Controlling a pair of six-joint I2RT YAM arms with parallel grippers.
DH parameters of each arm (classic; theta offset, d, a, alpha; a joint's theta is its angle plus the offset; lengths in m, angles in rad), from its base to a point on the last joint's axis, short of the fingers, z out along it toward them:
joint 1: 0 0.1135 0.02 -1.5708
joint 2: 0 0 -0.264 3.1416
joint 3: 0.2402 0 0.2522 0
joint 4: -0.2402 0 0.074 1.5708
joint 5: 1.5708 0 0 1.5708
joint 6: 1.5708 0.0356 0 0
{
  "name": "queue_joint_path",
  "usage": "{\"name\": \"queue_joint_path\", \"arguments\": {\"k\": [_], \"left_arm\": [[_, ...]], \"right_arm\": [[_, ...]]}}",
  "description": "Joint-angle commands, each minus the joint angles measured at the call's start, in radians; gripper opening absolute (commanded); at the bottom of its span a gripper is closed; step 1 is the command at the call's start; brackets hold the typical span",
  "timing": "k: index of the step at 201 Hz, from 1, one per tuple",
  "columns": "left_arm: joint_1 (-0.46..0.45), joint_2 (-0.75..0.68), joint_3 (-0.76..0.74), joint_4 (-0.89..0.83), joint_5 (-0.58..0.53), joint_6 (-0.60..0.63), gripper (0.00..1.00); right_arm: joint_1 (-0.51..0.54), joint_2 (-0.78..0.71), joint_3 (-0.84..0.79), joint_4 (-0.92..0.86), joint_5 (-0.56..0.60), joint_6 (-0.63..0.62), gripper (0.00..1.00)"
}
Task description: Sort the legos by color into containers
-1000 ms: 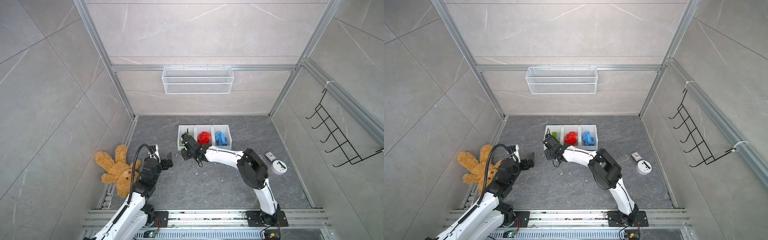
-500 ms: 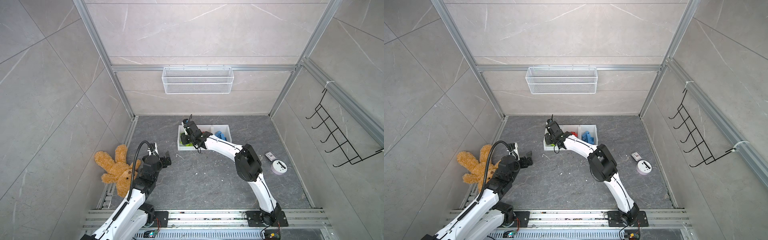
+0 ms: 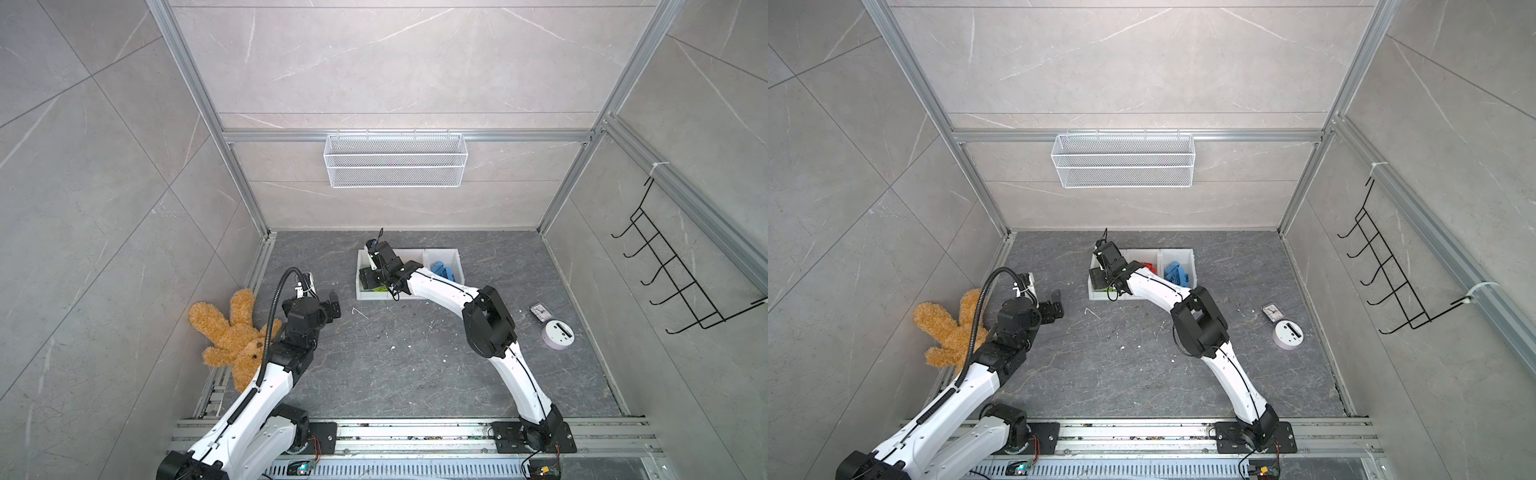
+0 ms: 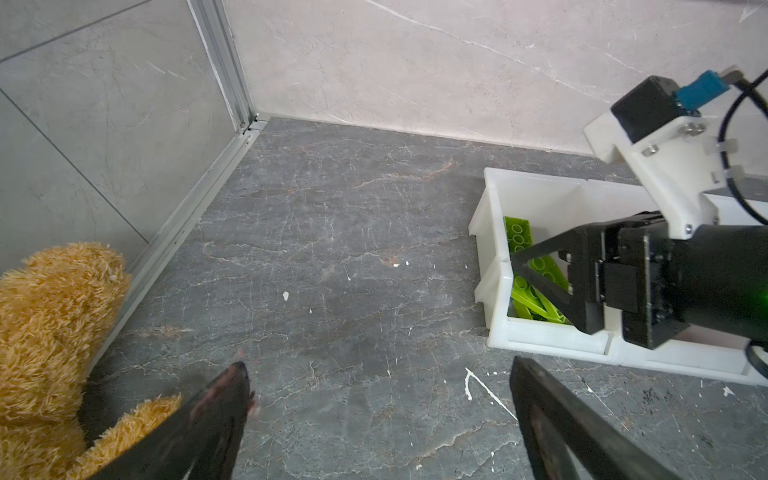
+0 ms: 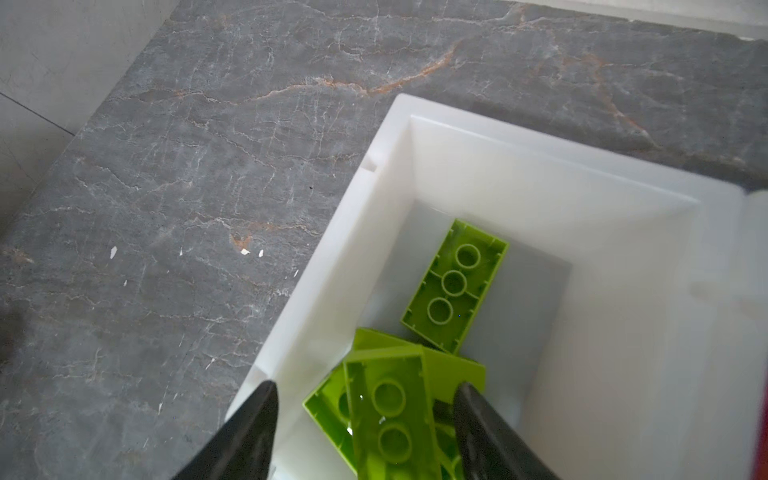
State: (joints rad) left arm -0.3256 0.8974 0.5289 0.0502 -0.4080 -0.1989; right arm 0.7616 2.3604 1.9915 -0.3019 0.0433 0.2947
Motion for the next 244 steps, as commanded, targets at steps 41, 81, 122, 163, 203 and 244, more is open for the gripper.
{"name": "queue_joint_path", "arguments": {"k": [41, 81, 122, 163, 203, 244], "left_arm": [[0.11, 0.107, 0.025, 0.137, -0.097, 0.078, 0.99], [0.201, 0.187, -0.068, 0.348, -0.085, 0.121, 0.99], [0.244, 0.259, -0.138, 0.503, -0.046, 0.129, 0.99], [0.253, 0.321, -0.157, 0.571, -0.007, 0.163, 0.99], [0.274, 0.44, -0.203, 0.745, 0.077, 0.198, 0.99], [0.302, 0.558, -0.172, 0.775, 0.171, 0.209, 1.0]], "right_arm": [[-0.047, -0.644, -0.649, 0.354, 0.049, -0.052, 0.77], [-0.195, -1.039, -1.033, 0.318, 0.226, -0.085, 0.86], [-0.375, -1.261, -1.322, 0.334, 0.293, -0.098, 0.91], [-0.516, -1.335, -1.503, 0.44, 0.328, -0.089, 0.94], [-0.611, -1.145, -1.656, 0.852, 0.349, -0.11, 1.0], [-0.633, -0.967, -1.702, 1.221, 0.246, -0.249, 1.0]]}}
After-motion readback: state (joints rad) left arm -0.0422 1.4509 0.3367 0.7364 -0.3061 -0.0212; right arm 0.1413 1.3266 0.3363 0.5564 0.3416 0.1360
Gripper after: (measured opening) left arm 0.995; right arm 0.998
